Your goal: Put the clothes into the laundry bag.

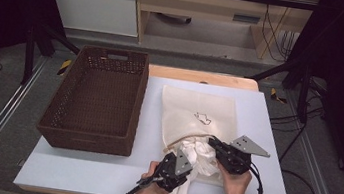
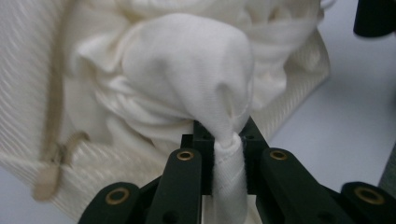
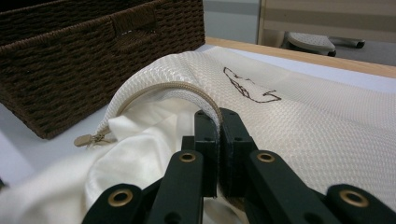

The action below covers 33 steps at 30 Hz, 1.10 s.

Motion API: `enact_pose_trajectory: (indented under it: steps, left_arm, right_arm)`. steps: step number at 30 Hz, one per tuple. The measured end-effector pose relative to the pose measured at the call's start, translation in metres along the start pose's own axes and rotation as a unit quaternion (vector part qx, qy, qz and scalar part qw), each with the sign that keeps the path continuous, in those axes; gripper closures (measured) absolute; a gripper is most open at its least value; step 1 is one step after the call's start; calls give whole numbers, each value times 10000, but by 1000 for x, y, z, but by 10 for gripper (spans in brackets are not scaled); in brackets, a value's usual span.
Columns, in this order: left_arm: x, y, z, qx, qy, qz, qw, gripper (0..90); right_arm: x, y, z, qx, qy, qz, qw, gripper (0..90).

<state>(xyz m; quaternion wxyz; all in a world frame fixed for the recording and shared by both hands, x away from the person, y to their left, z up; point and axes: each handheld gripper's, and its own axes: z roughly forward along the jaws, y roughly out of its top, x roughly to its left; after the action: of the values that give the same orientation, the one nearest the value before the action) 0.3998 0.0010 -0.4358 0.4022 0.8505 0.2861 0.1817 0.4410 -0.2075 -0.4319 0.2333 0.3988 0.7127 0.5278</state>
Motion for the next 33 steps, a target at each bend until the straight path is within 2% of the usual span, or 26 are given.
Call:
enact_pose_trajectory:
  steps: [2,4,7,9,12,15,17,18,20,22,23,26,28,29,31,33]
  left_arm:
    - [3,15,11,-17,74,48,10000,815]
    - [7,23,22,1,143,78,9999,815]
    - [15,32,35,-76,316,1,9995,814]
    - [22,34,43,-81,434,-111,9990,811]
    - [32,32,59,38,614,-108,9980,797]
    - [40,27,66,28,605,-213,9979,785]
    - [39,25,65,-19,613,-174,9980,780]
    - [38,24,63,-1,621,-53,9981,761]
    - [36,19,50,-75,461,-38,9989,630]
    - [37,16,37,-163,141,-177,9996,443]
    - [36,15,30,-187,66,-186,9996,380]
    - [32,8,9,-268,-42,-83,9996,333]
    - [27,0,-1,-200,-128,-31,9997,311]
    - [24,-5,-3,-87,-117,-68,9999,306]
    - [20,-16,0,63,-244,-80,9997,296]
    - [15,-26,9,263,-288,-82,9992,300]
  right_arm:
    - [-1,1,-1,-29,-6,14,10000,872]
    - [-1,1,-2,-52,-2,26,10000,872]
    - [-2,2,-5,-104,-58,36,9999,873]
    - [-4,3,-7,-152,-72,46,9998,873]
    - [-3,5,-10,-189,-29,50,9998,873]
    - [-2,6,-10,-173,-12,30,9998,873]
    - [-2,5,-9,-147,-8,38,9999,873]
    - [-2,4,-8,-128,-10,22,9999,873]
    - [-3,2,-7,-100,-52,24,9999,872]
    - [-4,1,-6,-88,-46,46,9999,872]
    - [-4,1,-6,-87,-43,42,9999,872]
    - [-4,1,-6,-74,-49,34,10000,872]
    - [-4,0,-6,-85,-67,28,9999,871]
    - [-4,0,-7,-88,-62,32,9999,871]
    - [-4,0,-6,-76,-57,36,9999,871]
    - [-3,0,-5,-63,-72,-8,10000,871]
